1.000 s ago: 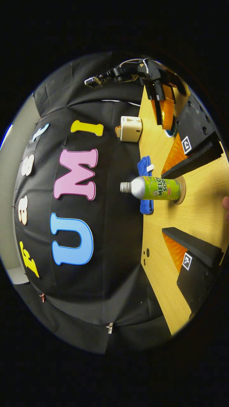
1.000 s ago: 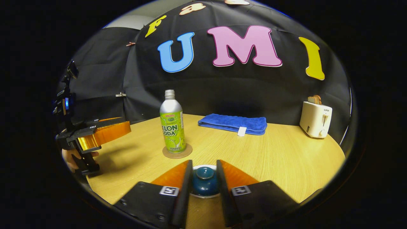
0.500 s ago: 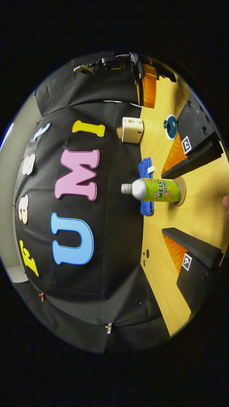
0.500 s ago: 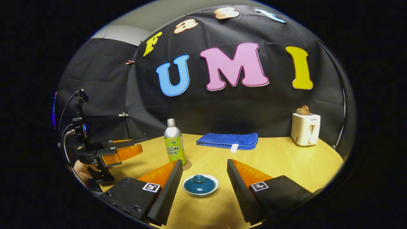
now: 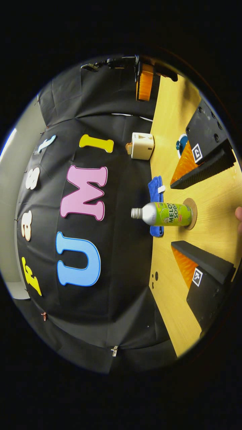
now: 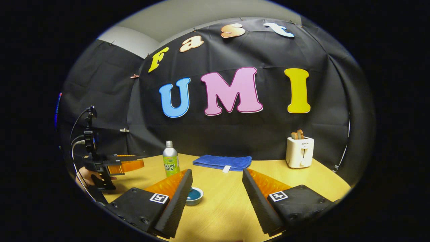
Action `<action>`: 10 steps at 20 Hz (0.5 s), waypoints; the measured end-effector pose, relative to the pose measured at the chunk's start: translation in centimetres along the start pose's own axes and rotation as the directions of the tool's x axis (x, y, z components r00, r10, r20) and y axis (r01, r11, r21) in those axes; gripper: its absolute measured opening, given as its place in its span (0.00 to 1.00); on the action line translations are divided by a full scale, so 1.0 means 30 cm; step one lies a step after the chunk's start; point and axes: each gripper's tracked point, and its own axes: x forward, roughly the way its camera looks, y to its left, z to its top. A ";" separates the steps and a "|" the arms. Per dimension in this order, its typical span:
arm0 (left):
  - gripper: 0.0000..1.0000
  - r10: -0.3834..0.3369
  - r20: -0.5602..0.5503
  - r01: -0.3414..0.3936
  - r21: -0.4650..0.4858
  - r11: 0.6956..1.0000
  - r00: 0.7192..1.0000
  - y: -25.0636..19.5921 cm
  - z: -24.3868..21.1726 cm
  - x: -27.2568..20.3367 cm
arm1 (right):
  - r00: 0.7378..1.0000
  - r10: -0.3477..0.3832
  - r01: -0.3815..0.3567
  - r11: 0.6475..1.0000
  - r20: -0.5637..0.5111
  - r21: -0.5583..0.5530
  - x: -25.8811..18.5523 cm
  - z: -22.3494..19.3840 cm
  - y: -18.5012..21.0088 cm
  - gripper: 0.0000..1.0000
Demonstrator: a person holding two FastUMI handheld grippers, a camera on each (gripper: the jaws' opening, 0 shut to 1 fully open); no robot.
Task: Open the teacup lid with one hand, grasp the water bottle and pour water into the teacup with the other hand; after pouring, place the water bottle on the coaster and then close the teacup lid.
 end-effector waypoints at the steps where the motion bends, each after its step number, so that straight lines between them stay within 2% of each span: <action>1: 0.97 0.001 -0.003 -0.001 0.007 1.000 1.000 0.000 -0.003 0.000 | 1.000 -0.008 0.008 1.000 0.009 0.000 0.001 0.011 -0.009 0.93; 10: 0.97 0.001 -0.014 -0.001 0.003 1.000 1.000 -0.001 -0.019 0.002 | 1.000 -0.009 0.010 1.000 -0.007 0.030 0.003 -0.004 -0.009 0.92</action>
